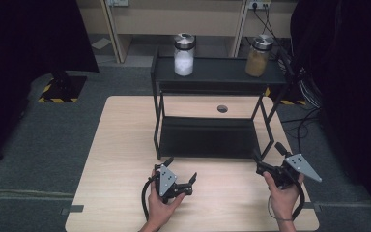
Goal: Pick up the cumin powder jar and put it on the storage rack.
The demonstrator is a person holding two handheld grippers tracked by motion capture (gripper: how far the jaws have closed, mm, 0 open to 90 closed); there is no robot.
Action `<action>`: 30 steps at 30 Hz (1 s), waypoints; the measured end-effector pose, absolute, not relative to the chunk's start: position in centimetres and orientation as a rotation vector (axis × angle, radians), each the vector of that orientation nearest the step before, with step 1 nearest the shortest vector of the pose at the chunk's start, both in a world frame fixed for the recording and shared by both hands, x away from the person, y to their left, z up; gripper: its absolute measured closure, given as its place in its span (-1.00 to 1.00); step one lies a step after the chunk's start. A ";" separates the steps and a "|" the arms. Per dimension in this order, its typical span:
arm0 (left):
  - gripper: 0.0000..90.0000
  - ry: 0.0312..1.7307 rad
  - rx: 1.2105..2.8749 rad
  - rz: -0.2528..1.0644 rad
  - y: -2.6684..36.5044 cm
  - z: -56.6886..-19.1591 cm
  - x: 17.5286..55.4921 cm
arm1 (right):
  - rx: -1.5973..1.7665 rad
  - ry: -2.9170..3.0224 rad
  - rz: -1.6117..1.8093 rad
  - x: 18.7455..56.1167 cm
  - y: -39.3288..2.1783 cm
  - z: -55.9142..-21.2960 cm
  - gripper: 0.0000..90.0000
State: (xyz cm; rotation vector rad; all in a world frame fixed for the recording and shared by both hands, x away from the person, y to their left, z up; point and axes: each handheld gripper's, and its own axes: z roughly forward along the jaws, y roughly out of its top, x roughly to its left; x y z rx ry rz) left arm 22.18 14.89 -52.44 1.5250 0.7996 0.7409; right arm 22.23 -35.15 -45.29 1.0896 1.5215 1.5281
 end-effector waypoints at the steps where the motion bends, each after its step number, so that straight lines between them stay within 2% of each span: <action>1: -0.99 0.800 1.525 0.740 14.9 -52.4 22.2 | 1.090 1.521 1.527 22.2 -35.2 -45.4 -0.94; 30: -0.99 0.803 1.526 0.733 14.8 -52.4 22.1 | 1.149 1.591 1.479 21.7 -35.2 -47.7 -0.94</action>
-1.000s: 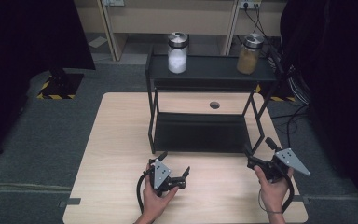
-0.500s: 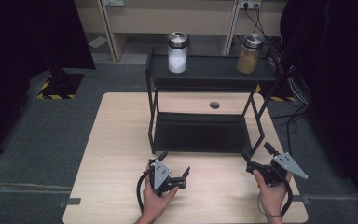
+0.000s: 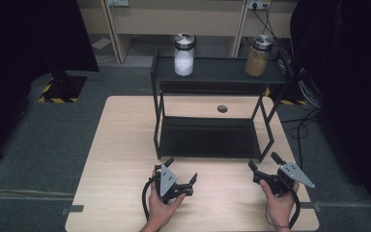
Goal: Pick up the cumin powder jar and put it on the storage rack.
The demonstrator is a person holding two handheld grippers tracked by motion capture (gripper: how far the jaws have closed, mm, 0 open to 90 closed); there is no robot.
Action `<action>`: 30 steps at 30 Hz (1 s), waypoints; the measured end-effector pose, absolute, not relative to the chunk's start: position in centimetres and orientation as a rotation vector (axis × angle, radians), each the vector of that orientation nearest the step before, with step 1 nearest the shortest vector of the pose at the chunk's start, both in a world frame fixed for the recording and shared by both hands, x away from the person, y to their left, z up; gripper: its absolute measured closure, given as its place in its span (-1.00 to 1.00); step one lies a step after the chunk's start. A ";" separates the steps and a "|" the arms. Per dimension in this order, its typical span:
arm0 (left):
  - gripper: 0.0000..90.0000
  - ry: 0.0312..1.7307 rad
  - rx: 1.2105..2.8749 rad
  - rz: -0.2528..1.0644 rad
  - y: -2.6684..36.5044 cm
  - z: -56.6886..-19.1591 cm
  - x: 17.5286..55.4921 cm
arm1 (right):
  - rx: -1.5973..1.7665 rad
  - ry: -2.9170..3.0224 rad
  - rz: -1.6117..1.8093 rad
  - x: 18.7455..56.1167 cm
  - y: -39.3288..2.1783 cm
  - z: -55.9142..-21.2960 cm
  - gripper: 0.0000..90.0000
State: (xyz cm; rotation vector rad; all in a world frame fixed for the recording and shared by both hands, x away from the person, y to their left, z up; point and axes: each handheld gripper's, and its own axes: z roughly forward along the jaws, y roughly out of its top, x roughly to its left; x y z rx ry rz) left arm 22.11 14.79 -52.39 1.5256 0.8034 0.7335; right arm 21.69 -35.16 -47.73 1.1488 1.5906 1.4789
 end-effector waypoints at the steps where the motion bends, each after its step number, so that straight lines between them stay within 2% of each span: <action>1: -0.99 0.803 1.526 0.733 14.8 -52.4 22.1 | 1.152 1.594 1.476 21.7 -35.2 -47.8 -0.93; 30: -0.99 0.804 1.527 0.730 14.8 -52.3 22.2 | 1.210 1.683 1.413 22.3 -35.1 -49.2 -0.93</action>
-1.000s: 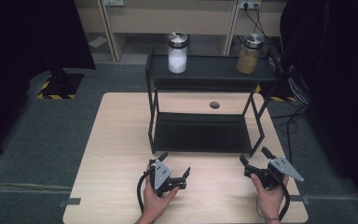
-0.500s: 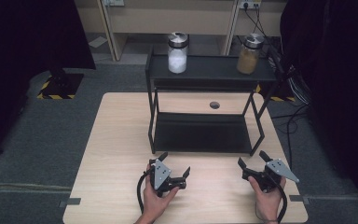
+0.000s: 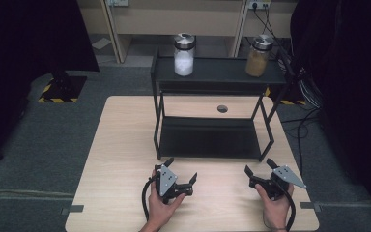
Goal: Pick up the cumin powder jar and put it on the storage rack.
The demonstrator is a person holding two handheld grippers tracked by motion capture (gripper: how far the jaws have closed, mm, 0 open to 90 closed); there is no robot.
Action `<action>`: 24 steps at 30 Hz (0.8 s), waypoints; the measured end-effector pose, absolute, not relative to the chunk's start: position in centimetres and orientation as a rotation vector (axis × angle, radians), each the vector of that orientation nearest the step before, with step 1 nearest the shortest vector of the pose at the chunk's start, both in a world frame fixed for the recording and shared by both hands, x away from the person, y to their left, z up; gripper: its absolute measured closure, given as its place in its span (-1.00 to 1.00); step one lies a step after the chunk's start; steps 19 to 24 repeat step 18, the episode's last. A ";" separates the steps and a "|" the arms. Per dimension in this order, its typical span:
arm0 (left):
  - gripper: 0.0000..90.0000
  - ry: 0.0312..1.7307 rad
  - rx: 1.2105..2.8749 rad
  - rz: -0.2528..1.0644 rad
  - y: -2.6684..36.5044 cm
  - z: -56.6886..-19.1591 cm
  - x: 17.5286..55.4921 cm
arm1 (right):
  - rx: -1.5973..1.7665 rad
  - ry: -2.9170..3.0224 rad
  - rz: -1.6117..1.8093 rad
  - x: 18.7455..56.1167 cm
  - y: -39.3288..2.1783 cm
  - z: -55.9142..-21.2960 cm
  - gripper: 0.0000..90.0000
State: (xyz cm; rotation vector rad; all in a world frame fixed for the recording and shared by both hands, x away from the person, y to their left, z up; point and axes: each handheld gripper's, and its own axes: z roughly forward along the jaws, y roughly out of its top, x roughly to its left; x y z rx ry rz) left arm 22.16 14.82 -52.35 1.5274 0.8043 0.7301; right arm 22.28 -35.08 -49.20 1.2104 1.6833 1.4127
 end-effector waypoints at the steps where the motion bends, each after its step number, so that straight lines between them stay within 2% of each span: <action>1: -0.99 0.804 1.527 0.730 14.8 -52.4 22.2 | 1.214 1.689 1.412 22.3 -35.1 -49.1 -0.93; 24: -0.99 0.809 1.530 0.728 14.8 -52.3 22.2 | 1.209 1.691 1.408 22.3 -35.1 -49.1 -0.92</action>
